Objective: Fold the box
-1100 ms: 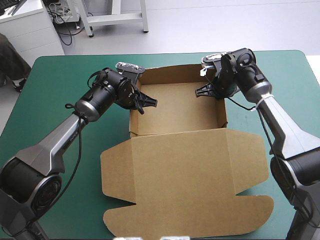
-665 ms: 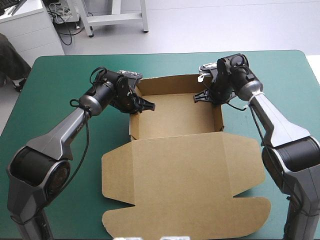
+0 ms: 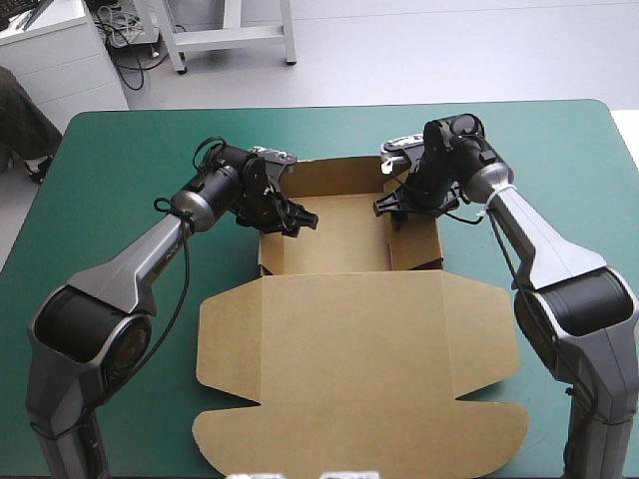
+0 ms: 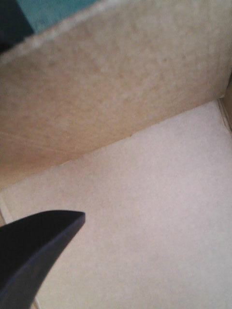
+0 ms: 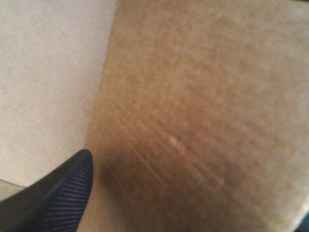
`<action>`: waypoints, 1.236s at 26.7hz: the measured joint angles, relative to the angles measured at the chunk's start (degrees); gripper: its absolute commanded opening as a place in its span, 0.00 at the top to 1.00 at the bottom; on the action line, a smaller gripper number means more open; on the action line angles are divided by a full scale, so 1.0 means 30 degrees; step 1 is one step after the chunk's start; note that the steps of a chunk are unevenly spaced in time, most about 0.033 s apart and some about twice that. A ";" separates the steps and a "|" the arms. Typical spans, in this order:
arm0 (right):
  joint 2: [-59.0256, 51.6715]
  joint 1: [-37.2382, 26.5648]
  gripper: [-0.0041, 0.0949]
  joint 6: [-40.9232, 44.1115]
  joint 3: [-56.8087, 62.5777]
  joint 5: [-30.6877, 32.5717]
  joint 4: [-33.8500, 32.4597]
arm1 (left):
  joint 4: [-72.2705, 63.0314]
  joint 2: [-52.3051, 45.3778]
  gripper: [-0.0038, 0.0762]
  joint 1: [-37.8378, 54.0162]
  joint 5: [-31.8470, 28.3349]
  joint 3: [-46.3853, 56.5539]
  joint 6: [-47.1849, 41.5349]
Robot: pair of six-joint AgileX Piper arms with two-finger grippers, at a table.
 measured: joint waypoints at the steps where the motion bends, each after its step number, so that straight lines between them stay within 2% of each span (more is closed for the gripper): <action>1: 0.0000 0.0038 0.19 0.0000 0.0000 0.0002 0.0163 | 0.0072 0.0000 0.32 -0.0049 0.0086 -0.0015 -0.0087; 5: -0.0093 0.0092 0.19 -0.0004 0.0000 -0.0058 0.0285 | 0.0694 -0.0158 0.32 -0.0063 0.0948 -0.0476 -0.0310; 17: -0.3410 -0.0331 0.20 -0.0004 0.0000 0.0020 0.0268 | 0.2355 -0.3535 0.33 -0.0063 0.2590 -0.1302 -0.0333; 20: -0.4376 -0.0331 0.20 -0.0004 0.0000 0.0036 0.0268 | 0.2569 -0.4581 0.36 -0.0063 0.2848 -0.1302 -0.0436; 23: -0.5222 -0.0331 0.20 -0.0004 0.0000 0.0103 0.0268 | 0.2697 -0.5931 0.45 -0.0063 0.3158 -0.1302 -0.0466; 30: -0.5835 -0.0366 0.20 -0.0004 0.0000 0.0122 0.0288 | 0.2726 -0.8934 0.86 -0.0063 0.4004 -0.1003 0.0168; 33: -0.5764 -0.0366 0.20 -0.0004 0.0000 0.0122 0.0288 | 0.2589 -1.0695 0.99 -0.0063 0.4054 0.0202 0.0600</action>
